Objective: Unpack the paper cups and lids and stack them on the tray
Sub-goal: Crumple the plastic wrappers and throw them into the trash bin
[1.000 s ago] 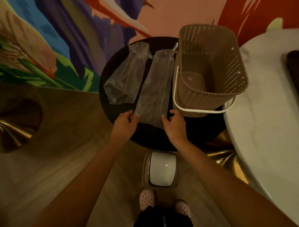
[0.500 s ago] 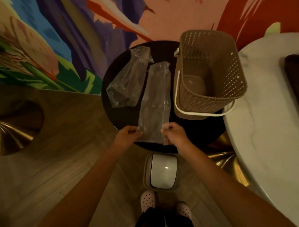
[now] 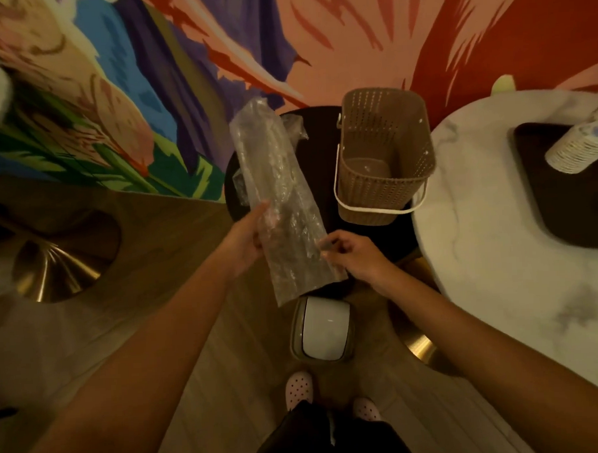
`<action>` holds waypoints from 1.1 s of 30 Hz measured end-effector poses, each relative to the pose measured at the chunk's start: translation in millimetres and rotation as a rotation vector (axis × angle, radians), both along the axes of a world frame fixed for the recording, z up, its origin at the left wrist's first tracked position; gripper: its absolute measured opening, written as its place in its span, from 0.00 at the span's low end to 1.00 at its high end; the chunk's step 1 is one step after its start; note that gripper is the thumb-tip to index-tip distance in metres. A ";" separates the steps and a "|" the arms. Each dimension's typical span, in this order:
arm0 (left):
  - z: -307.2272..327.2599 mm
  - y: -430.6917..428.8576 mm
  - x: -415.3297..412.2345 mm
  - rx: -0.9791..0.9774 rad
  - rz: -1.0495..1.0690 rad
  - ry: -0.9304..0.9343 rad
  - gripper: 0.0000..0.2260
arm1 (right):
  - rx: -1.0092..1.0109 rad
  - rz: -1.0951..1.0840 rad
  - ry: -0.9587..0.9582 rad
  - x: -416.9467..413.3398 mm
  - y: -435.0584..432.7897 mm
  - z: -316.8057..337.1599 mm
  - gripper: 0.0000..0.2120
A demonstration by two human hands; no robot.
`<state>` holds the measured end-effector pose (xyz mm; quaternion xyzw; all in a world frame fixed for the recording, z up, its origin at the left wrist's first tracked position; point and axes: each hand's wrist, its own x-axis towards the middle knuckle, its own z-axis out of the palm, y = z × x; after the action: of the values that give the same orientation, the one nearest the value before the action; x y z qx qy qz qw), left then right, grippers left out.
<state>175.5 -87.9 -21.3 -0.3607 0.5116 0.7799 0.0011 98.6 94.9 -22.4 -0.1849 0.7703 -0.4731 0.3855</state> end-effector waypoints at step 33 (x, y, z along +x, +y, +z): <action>85.5 125.4 -43.7 0.182 -0.307 -0.039 0.15 | -0.304 -0.242 0.118 -55.0 128.6 97.3 0.11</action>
<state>131.9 37.5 64.1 -0.2915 0.4879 0.8065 0.1627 43.6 223.5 74.9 -0.1747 0.7279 -0.6151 0.2475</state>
